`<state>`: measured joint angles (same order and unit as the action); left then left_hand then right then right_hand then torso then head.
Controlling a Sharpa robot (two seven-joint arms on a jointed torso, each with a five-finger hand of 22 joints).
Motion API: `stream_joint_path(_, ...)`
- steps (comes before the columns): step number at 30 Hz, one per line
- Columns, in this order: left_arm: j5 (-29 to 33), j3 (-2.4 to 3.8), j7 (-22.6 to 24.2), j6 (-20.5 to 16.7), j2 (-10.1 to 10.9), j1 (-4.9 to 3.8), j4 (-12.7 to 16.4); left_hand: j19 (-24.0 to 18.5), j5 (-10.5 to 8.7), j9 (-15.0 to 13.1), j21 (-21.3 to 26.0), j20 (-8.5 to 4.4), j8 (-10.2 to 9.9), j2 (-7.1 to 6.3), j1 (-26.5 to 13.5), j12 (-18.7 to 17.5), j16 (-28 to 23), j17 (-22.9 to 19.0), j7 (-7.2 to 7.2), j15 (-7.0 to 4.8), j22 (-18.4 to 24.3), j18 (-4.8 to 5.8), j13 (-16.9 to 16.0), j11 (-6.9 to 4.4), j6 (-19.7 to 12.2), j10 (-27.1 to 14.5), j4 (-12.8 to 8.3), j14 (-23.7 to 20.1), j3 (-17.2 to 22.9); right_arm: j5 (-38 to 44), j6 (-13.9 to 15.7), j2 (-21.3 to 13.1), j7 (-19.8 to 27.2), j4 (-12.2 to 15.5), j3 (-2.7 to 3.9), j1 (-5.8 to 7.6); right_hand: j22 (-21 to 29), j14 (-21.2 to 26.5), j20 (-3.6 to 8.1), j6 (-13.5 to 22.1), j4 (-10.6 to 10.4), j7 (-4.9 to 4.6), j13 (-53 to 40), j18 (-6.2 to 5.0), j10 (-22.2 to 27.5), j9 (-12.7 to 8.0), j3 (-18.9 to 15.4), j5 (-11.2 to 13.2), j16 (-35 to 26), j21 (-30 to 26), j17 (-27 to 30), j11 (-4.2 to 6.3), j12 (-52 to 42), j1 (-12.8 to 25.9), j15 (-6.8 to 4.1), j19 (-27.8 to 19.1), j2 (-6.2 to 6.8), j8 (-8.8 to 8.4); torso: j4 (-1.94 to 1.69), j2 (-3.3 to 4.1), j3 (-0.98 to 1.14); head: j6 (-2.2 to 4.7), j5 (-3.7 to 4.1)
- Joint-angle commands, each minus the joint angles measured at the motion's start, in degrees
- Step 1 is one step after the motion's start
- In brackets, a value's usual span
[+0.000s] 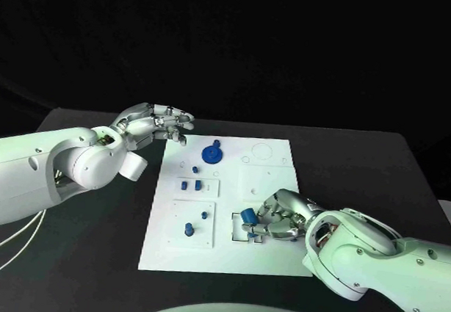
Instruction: Assemble the parts on the task board
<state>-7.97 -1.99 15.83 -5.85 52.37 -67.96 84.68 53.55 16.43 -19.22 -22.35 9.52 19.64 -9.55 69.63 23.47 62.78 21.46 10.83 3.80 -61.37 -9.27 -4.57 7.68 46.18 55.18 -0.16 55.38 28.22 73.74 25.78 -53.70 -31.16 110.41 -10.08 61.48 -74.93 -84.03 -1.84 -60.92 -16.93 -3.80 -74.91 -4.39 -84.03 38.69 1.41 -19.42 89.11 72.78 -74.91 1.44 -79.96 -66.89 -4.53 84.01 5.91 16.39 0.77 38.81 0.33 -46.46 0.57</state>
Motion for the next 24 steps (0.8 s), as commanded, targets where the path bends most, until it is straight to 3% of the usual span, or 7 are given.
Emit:
stream_joint_path(1,0.12,0.04,0.20,0.86,-0.13,-0.03,0.05,-0.12,0.22,0.07,0.31,0.37,0.12,-0.09,-0.34,0.14,0.01,0.06,0.01,0.01,0.05,-1.02,-0.03,-0.12,-0.47,-0.33,0.01,-0.34,-0.43,-0.65,-1.17,0.40,-0.97,-0.15,0.02,-0.08,-10.09,-5.52,0.24,-1.22,0.05,1.09,-4.72,0.87,-0.22,-0.01,-0.45,0.23,0.13,-0.18,-13.04,-0.05,0.20,0.79,-0.24,0.34,0.43,-0.03,0.01,0.01,0.07,0.00,-0.07)
stream_joint_path(13,0.12,0.03,0.03,1.03,-0.09,-0.03,0.01,-0.12,0.22,0.07,0.31,0.37,0.12,-0.09,-0.34,0.14,0.01,0.06,0.01,0.01,0.05,-1.02,-0.03,-0.12,-0.47,-0.33,0.01,-0.34,-0.43,-1.05,-3.22,1.04,-1.16,-0.11,0.02,-0.10,-10.10,-5.51,0.26,-1.33,0.06,1.14,-4.74,0.87,-0.24,0.25,-1.10,0.34,0.12,-0.24,-13.03,-0.02,0.24,1.64,-0.26,0.35,0.91,-0.05,0.04,0.00,0.03,0.10,-0.11)
stream_joint_path(24,0.12,0.03,-0.02,1.08,-0.07,-0.03,0.02,-0.12,0.22,0.07,0.31,0.37,0.12,-0.09,-0.34,0.14,0.01,0.06,0.01,0.01,0.05,-1.02,-0.03,-0.12,-0.47,-0.33,0.01,-0.34,-0.43,-0.54,-2.09,1.63,-1.32,-0.83,0.02,-0.10,-10.05,-5.47,0.28,-1.40,0.02,1.15,-4.58,0.80,-0.12,0.71,-2.58,0.52,0.04,-0.65,-12.83,-0.01,0.53,3.59,-0.28,0.26,1.04,-0.11,0.04,0.00,0.01,0.26,-0.10)
